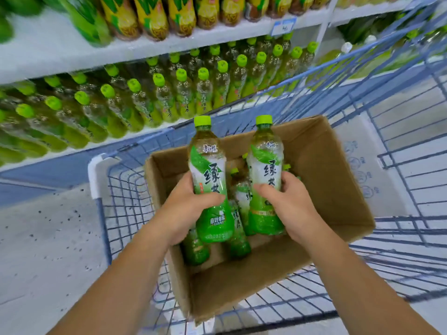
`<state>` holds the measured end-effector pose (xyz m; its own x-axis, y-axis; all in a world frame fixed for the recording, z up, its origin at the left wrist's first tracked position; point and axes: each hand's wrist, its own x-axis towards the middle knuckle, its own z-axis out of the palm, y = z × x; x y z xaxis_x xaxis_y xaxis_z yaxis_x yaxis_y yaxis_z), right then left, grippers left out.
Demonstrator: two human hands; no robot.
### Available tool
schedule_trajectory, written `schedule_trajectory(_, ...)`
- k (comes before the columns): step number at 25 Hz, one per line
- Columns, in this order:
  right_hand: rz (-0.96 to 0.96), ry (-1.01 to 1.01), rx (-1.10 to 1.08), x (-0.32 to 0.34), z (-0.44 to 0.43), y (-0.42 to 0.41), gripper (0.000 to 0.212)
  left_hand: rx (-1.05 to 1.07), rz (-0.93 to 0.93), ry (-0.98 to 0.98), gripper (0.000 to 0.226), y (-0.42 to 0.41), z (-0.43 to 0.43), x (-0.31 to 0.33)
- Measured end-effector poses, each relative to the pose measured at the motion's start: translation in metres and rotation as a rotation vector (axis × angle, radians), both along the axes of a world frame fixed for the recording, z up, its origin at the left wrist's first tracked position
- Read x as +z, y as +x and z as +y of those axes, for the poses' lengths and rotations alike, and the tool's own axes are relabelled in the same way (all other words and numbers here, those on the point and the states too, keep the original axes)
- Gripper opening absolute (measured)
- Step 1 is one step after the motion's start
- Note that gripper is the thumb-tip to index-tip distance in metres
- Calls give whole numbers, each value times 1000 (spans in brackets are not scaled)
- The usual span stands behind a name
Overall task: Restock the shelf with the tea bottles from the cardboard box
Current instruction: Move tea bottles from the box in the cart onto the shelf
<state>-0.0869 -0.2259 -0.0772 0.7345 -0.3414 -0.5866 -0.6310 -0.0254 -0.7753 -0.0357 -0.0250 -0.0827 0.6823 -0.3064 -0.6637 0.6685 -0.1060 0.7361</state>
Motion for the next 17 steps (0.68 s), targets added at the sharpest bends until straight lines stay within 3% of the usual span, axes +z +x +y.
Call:
schedule_trajectory(8,-169,-137,86,75,140,32,17,64,-159,-35,48,40,129,74)
schedule_trajectory(17,-274,-41,122,84,323,105,23,196,-345,97,47,89,323,98)
